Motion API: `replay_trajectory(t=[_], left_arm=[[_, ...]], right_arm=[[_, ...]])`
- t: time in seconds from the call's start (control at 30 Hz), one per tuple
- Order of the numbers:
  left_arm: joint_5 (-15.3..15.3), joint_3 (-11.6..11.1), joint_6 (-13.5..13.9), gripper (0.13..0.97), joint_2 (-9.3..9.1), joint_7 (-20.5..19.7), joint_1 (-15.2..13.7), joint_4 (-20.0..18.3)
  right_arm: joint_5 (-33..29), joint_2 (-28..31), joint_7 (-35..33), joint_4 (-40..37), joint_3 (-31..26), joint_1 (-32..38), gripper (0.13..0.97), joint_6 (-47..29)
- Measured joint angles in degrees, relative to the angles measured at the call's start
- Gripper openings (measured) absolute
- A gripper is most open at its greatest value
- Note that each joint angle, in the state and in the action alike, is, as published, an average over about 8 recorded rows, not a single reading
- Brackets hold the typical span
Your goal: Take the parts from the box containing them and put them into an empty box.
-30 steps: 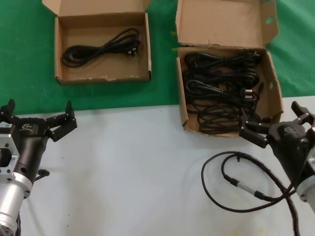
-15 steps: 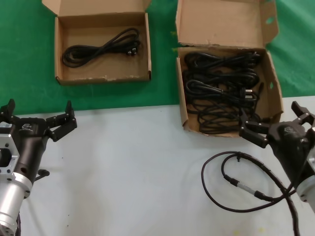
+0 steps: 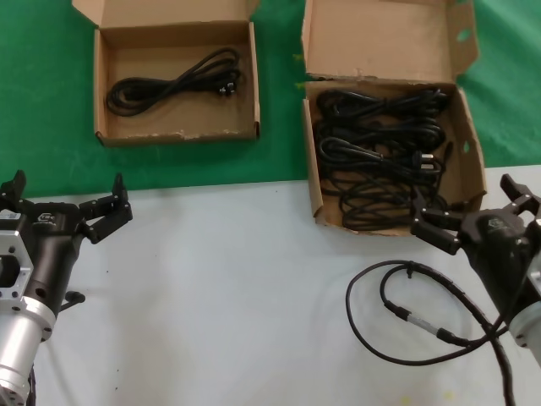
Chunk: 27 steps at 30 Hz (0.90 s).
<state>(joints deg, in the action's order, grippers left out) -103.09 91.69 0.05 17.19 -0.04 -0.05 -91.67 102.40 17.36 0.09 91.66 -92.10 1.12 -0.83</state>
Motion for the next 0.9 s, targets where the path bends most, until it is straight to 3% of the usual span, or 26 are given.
replay_trajectory(t=[0.9], left_arm=[[0.0, 0.0, 0.0, 0.966, 0.00, 0.0, 0.0, 0.0]], right_arm=[[0.0, 0.0, 0.0, 0.0, 0.0, 0.0, 0.966, 0.0]])
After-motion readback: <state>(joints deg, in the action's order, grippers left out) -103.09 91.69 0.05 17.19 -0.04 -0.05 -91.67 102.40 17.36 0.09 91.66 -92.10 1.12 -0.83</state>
